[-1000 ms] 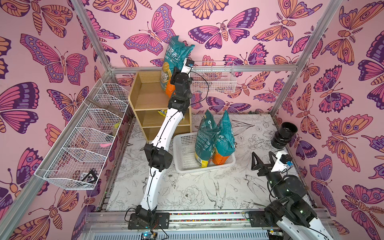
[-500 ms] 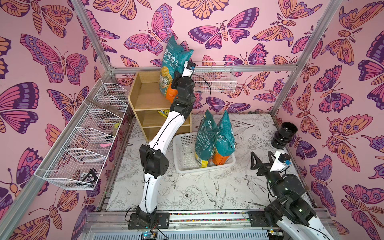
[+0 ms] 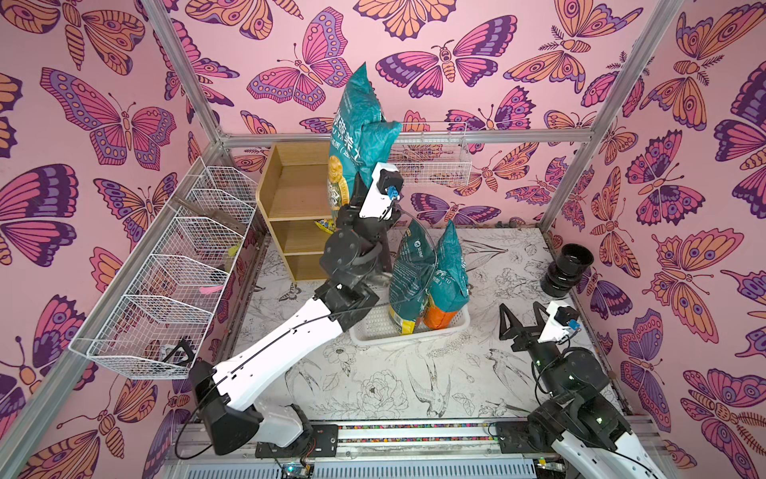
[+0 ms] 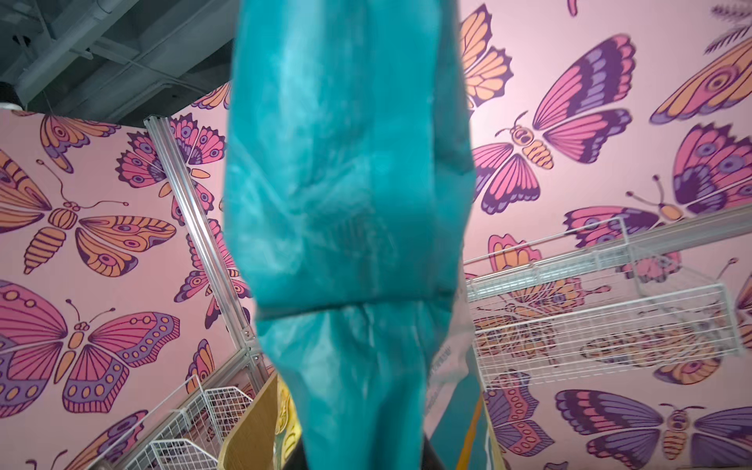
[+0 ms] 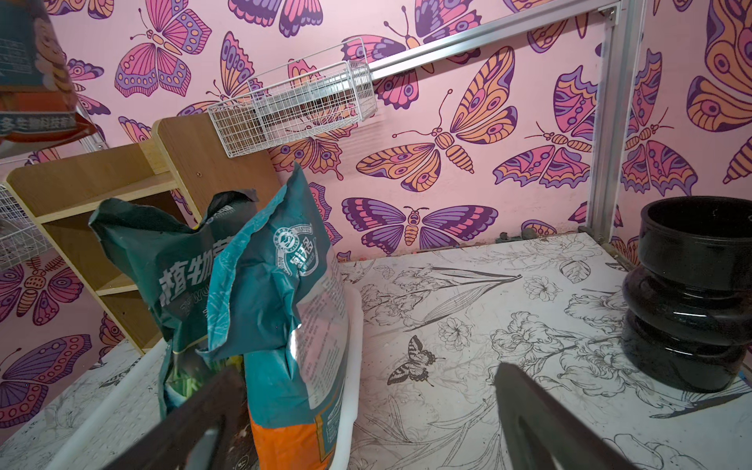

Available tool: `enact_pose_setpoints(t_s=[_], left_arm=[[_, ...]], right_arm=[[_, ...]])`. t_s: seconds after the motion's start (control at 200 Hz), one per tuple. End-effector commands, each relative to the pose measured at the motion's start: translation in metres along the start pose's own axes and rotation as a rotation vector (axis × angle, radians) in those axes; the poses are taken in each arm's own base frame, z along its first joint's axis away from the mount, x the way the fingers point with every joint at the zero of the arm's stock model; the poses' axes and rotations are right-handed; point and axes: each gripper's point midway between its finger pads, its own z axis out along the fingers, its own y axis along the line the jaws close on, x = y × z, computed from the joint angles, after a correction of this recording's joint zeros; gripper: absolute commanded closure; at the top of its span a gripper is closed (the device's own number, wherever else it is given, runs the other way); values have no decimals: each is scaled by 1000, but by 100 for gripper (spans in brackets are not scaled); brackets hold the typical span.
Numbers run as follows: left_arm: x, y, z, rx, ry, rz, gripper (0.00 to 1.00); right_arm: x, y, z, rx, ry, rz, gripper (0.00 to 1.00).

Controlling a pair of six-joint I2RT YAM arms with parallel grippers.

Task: Take down the fertilizer bag from the shelf
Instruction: Pick up the fertilizer bag from the shelf, then place the fertilizer bag in the storage box.

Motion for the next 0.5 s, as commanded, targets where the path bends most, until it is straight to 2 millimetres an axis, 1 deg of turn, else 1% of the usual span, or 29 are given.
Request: enact_pose_setpoints(t_s=[0.0, 0.06, 0.07, 0.205, 0.24, 0.245, 0.26, 0.411, 0.496], left_arm=[[-21, 45, -20, -118, -60, -165, 100], [-7, 41, -30, -143, -37, -177, 100], [-4, 39, -32, -142, -29, -169, 100], [40, 34, -50, -175, 89, -181, 100], [52, 25, -55, -158, 105, -173, 100], [51, 31, -57, -162, 102, -187, 100], [52, 35, -60, -158, 99, -206, 100], [92, 19, -80, -106, 125, -220, 100], [110, 12, -89, -78, 124, -240, 100]], right_arm=[[-2, 3, 0, -16, 0, 11, 1], [-1, 3, 0, -16, -1, 14, 1], [-1, 3, 0, -17, 1, 14, 1], [5, 7, 3, -37, 19, 19, 1], [7, 8, 3, -43, 27, 20, 1], [7, 8, 3, -43, 29, 19, 1], [8, 9, 4, -47, 32, 20, 1], [14, 12, 5, -64, 58, 15, 1], [16, 11, 5, -58, 64, 13, 1]])
